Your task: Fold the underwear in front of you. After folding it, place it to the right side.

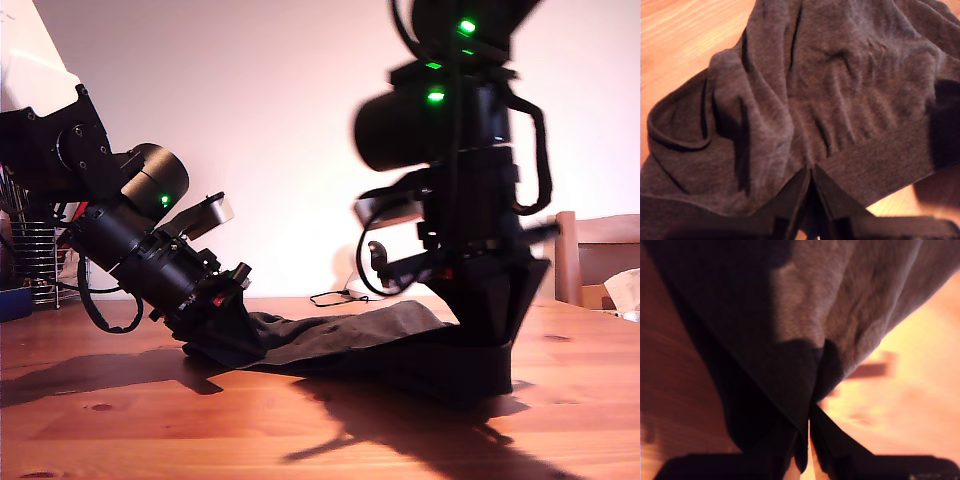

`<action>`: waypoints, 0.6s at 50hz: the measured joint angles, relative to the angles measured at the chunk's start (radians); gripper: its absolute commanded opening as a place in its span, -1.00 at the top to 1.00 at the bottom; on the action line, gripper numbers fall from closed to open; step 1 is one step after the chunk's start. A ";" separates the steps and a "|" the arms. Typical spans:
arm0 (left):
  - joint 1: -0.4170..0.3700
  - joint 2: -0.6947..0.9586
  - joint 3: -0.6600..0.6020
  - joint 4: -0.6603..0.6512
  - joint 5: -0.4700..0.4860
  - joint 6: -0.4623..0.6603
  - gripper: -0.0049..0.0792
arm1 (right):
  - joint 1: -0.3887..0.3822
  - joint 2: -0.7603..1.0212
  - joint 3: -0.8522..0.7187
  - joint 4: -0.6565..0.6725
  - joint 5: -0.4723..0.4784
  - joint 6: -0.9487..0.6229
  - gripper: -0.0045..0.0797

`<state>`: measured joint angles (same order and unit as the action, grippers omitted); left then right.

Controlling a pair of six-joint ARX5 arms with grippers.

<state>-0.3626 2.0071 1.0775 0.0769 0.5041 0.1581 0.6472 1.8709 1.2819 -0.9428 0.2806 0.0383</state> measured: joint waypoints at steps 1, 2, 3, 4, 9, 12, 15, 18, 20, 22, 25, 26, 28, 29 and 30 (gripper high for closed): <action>0.000 0.000 0.000 0.000 0.000 0.000 0.93 | 0.006 0.000 0.002 0.000 0.028 -0.019 0.92; 0.000 0.000 0.000 0.000 0.000 0.000 0.93 | 0.014 0.000 0.004 -0.001 0.054 -0.030 0.92; 0.000 0.000 0.000 0.000 0.000 -0.001 0.93 | 0.020 0.000 0.006 -0.001 0.081 -0.030 0.92; 0.000 0.000 0.000 0.001 -0.001 -0.001 0.93 | 0.024 0.000 0.007 0.000 0.107 -0.063 0.92; 0.000 0.000 0.000 0.003 -0.001 -0.001 0.93 | 0.043 0.000 0.011 0.011 0.179 -0.126 0.92; 0.000 0.000 0.000 0.003 -0.001 -0.002 0.93 | 0.047 0.000 0.011 0.021 0.189 -0.170 0.92; 0.000 0.000 0.000 0.003 -0.001 -0.006 0.93 | 0.047 0.000 0.011 0.031 0.190 -0.195 0.92; 0.000 0.000 0.000 0.003 -0.001 -0.010 0.93 | 0.047 0.000 0.011 0.032 0.179 -0.204 0.92; 0.000 0.000 0.000 0.003 -0.001 -0.010 0.93 | 0.047 0.000 0.011 0.031 0.169 -0.218 0.92; 0.000 0.000 0.000 0.003 -0.001 -0.013 0.93 | 0.047 0.000 0.011 0.030 0.161 -0.221 0.89; 0.000 0.000 0.000 0.003 -0.001 -0.013 0.93 | 0.044 0.000 0.011 0.024 0.127 -0.224 0.86; 0.000 0.000 0.000 0.003 -0.001 -0.013 0.93 | 0.043 0.000 0.011 0.020 0.117 -0.224 0.84; 0.001 0.000 0.000 0.003 -0.001 -0.013 0.93 | 0.043 0.000 0.011 0.006 0.091 -0.240 0.80; 0.002 0.000 0.000 0.003 -0.001 -0.013 0.93 | 0.043 0.000 0.011 -0.001 0.076 -0.243 0.77; 0.002 0.000 0.000 0.003 -0.001 -0.013 0.93 | 0.044 0.000 0.011 -0.006 0.068 -0.243 0.72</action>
<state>-0.3607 2.0071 1.0775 0.0795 0.5034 0.1448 0.6914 1.8709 1.2926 -0.9493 0.3481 -0.2047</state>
